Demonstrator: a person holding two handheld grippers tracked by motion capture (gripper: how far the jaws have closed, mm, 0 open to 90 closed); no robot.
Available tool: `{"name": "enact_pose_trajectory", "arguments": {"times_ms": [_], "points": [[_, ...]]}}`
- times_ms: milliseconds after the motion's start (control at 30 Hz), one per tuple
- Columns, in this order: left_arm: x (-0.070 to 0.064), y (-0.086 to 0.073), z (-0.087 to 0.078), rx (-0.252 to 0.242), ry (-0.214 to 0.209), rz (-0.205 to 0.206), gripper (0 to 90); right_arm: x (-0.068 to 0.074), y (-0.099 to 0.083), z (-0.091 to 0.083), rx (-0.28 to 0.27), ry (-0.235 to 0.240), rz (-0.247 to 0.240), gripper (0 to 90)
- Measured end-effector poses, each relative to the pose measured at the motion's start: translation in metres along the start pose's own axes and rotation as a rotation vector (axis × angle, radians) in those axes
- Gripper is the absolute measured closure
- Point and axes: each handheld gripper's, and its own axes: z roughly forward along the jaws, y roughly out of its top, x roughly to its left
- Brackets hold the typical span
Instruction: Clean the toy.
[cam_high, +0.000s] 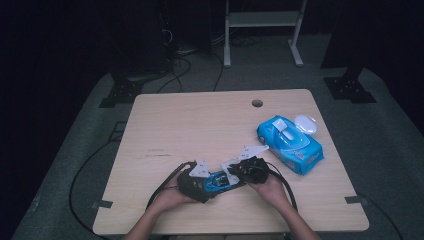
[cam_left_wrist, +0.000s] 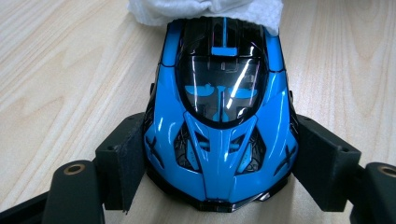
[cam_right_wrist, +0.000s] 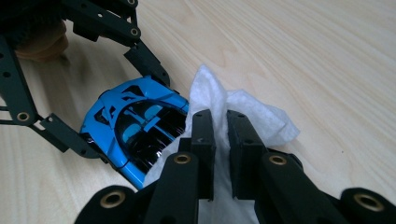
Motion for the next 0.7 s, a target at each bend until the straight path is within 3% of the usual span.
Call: {"name": "enact_pose_trajectory", "arguments": {"times_ms": [67, 133, 167, 267, 400, 433, 467, 533, 633, 700], "points": [[0.0, -0.001, 0.0, -0.001, -0.007, -0.001, 25.1, -0.006, -0.002, -0.002, 0.003, 0.018, 0.038, 81.3], [0.001, -0.002, -0.001, -0.009, -0.02, -0.008, 22.6, -0.009, -0.004, -0.002, 0.002, 0.02, 0.045, 81.3], [0.004, -0.004, -0.004, -0.008, -0.042, -0.025, 21.4, -0.015, -0.008, -0.004, -0.007, 0.027, 0.079, 81.3], [0.005, -0.006, -0.005, -0.009, -0.046, -0.02, 23.0, -0.017, -0.009, -0.006, -0.013, 0.029, 0.094, 81.3], [0.003, -0.004, -0.005, 0.001, -0.029, -0.006, 23.2, -0.006, -0.006, -0.005, -0.022, 0.024, 0.059, 81.3], [0.002, -0.004, -0.004, -0.003, -0.028, -0.015, 23.1, 0.006, -0.003, -0.005, -0.021, 0.006, -0.005, 81.2], [0.001, -0.004, -0.004, 0.004, -0.013, 0.007, 24.5, 0.009, -0.002, -0.005, -0.026, 0.018, -0.012, 81.2], [0.001, -0.004, -0.004, 0.002, -0.014, 0.004, 25.0, 0.017, -0.001, -0.003, -0.023, 0.018, -0.033, 81.1], [0.001, -0.005, -0.005, 0.0, -0.015, 0.004, 25.1, 0.02, -0.001, -0.003, -0.022, 0.016, -0.043, 81.0], [0.001, -0.005, -0.004, 0.0, -0.014, 0.004, 25.2, 0.013, 0.0, -0.008, -0.025, 0.025, -0.028, 81.2]]}}
